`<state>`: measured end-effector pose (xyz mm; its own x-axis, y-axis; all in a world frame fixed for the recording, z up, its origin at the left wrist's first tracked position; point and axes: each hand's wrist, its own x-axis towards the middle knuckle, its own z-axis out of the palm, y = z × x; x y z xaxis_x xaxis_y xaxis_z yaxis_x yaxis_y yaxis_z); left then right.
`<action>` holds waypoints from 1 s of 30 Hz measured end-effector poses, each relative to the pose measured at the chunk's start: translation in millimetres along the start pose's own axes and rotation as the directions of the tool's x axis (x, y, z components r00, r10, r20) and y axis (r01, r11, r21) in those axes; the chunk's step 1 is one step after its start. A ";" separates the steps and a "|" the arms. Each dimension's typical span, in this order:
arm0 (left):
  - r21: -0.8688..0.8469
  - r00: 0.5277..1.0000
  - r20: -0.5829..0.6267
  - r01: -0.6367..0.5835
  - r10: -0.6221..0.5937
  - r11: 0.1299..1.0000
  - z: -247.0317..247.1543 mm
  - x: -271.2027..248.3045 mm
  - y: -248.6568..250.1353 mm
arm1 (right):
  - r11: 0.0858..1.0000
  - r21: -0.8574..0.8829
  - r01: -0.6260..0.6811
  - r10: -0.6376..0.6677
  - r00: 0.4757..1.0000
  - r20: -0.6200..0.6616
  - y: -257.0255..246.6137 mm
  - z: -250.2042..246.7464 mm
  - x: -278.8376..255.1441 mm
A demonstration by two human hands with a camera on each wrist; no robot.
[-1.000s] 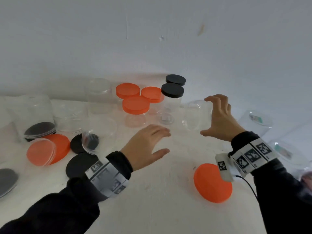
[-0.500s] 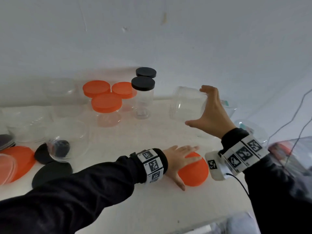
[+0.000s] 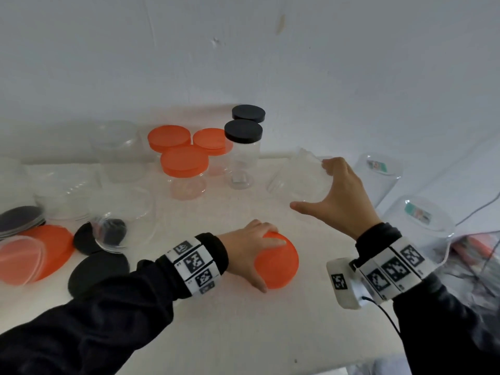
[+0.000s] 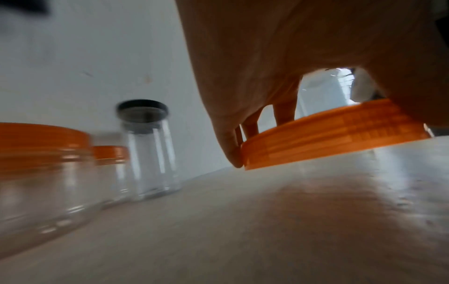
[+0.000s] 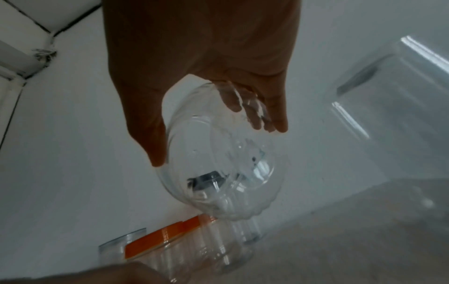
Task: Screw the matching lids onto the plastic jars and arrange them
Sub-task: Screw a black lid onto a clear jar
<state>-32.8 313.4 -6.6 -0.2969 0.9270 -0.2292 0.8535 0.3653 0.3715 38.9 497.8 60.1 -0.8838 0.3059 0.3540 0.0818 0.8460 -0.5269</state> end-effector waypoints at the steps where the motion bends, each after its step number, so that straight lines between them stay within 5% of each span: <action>1: -0.029 0.999 -0.023 0.042 -0.042 0.999 -2.8 -11.5 -8.6 | 1.000 0.021 -0.022 0.022 1.000 0.004 0.7 4.6 -0.8; 8: -0.239 0.924 -0.235 0.247 -0.302 0.939 -7.9 -82.6 -51.1 | 0.981 0.125 -0.151 0.126 0.974 0.188 1.2 38.2 -4.0; 14: -0.422 0.783 -0.515 0.122 -0.348 0.898 -6.3 -116.2 -57.4 | 0.959 0.209 -0.191 0.114 0.937 0.331 -4.3 65.6 -10.2; 19: -0.470 0.706 -0.596 0.082 -0.384 0.879 -4.6 -120.2 -52.6 | 0.906 0.349 -0.238 0.057 0.887 0.459 -5.7 85.1 -16.2; 30: -0.471 0.724 -0.584 0.064 -0.366 0.880 -10.6 -104.4 -43.9 | 0.886 0.379 -0.269 -0.004 0.811 0.585 -13.0 96.9 -28.8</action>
<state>-43.7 201.5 10.5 -0.7775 0.5878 0.2235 0.5299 0.4210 0.7362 18.6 435.7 -18.1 -0.9866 -0.0105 -0.1628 0.1356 0.5016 -0.8544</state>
